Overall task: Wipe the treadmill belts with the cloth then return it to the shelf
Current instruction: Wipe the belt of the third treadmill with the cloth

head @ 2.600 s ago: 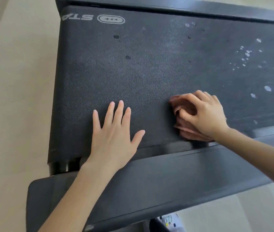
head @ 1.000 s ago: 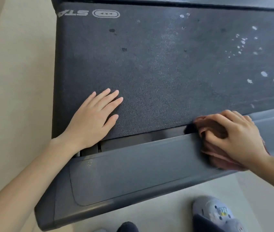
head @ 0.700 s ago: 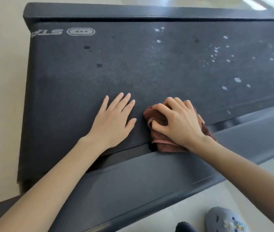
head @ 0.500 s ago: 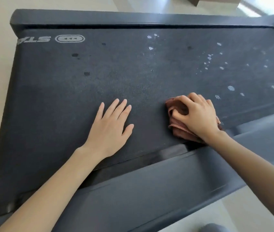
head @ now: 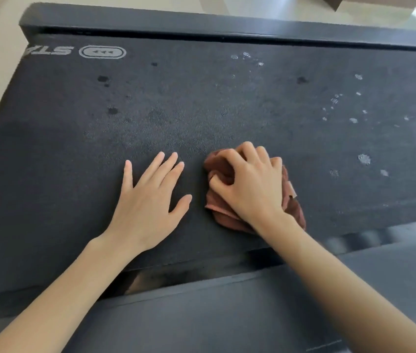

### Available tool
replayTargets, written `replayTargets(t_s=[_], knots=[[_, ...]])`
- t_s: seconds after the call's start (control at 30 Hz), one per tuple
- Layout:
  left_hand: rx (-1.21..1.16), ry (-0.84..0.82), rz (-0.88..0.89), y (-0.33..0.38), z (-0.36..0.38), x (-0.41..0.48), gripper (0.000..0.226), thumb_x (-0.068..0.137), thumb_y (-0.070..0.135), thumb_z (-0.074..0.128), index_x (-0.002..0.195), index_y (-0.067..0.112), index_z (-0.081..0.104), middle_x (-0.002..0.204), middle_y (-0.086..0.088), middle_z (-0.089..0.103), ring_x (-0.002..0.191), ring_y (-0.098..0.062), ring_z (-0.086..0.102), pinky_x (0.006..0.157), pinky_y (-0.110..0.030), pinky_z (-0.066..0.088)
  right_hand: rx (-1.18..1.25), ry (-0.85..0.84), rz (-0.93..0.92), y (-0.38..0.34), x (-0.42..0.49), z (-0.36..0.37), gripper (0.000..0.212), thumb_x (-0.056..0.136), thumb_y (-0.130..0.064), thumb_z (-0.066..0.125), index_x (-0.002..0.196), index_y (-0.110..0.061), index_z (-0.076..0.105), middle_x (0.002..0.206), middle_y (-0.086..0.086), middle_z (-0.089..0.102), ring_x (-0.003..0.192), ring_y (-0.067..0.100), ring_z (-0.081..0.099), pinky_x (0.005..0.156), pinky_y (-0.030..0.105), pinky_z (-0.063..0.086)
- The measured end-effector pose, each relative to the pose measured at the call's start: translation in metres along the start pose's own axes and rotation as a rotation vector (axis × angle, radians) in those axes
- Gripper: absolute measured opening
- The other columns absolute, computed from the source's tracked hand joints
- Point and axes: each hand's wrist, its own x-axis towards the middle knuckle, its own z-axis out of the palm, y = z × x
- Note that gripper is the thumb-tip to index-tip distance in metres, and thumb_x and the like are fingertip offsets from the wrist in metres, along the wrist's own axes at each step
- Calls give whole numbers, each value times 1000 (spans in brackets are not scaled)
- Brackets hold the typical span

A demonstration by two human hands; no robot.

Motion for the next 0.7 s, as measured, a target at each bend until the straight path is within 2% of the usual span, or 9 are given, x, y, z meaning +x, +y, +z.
replayTargets(t_s=[0.07,0.17,0.33,0.43,0.5,0.7], knots=[[8,18,-23,9,3,7,60,94,47,35,146,18,28,156,7,16,144,-7,4,115,-53,2,56,-31,-106,1,-6,-2,34,79,-51,50,102,-30,63,99,-2,55,92,24,50,75,38,34],[14,33,-32,13,3,9,64,88,48,31,145,18,31,154,7,21,143,-6,8,116,-51,5,100,-43,-76,49,-7,-12,35,78,-51,51,105,-33,64,101,-3,56,95,24,50,76,38,36],[74,-6,-55,18,-1,6,65,89,49,25,146,18,29,155,7,20,143,-7,7,117,-49,6,36,-61,176,177,-5,-37,36,80,-43,58,113,-31,63,109,6,56,105,33,46,85,44,36],[82,4,-63,21,-1,6,70,86,52,17,145,17,31,154,6,22,143,-9,10,116,-50,7,-8,-74,383,222,-1,-48,43,81,-48,55,116,-24,61,115,13,53,110,38,42,93,52,34],[87,12,-60,22,-1,6,72,85,52,17,144,16,33,154,4,24,143,-10,12,116,-50,9,-49,-91,406,219,-3,-45,48,80,-53,57,118,-23,58,117,15,49,113,38,41,94,55,31],[81,16,-59,24,0,6,71,85,49,19,143,12,35,153,0,26,143,-14,15,115,-52,10,-35,-121,262,137,2,-27,59,82,-56,51,130,-21,48,123,14,46,113,36,39,93,53,29]])
